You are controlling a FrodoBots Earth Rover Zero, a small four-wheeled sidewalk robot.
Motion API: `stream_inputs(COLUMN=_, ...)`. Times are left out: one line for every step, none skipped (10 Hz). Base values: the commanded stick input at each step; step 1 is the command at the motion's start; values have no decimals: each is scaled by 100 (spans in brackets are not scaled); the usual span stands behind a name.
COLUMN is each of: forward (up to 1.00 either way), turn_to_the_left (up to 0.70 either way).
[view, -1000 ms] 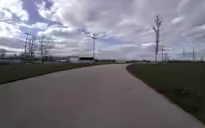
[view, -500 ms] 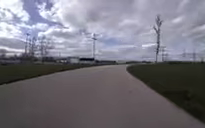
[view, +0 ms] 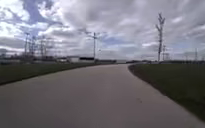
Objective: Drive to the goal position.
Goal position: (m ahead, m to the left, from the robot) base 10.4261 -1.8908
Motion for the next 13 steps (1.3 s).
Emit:
stream_inputs(forward=100, turn_to_the_left=0)
stream_inputs(forward=100, turn_to_the_left=0)
stream_inputs(forward=100, turn_to_the_left=0)
stream_inputs(forward=100, turn_to_the_left=0)
stream_inputs(forward=100, turn_to_the_left=0)
stream_inputs(forward=100, turn_to_the_left=0)
stream_inputs(forward=100, turn_to_the_left=0)
stream_inputs(forward=100, turn_to_the_left=0)
stream_inputs(forward=100, turn_to_the_left=0)
stream_inputs(forward=100, turn_to_the_left=0)
stream_inputs(forward=100, turn_to_the_left=0)
stream_inputs(forward=100, turn_to_the_left=0)
stream_inputs(forward=100, turn_to_the_left=0)
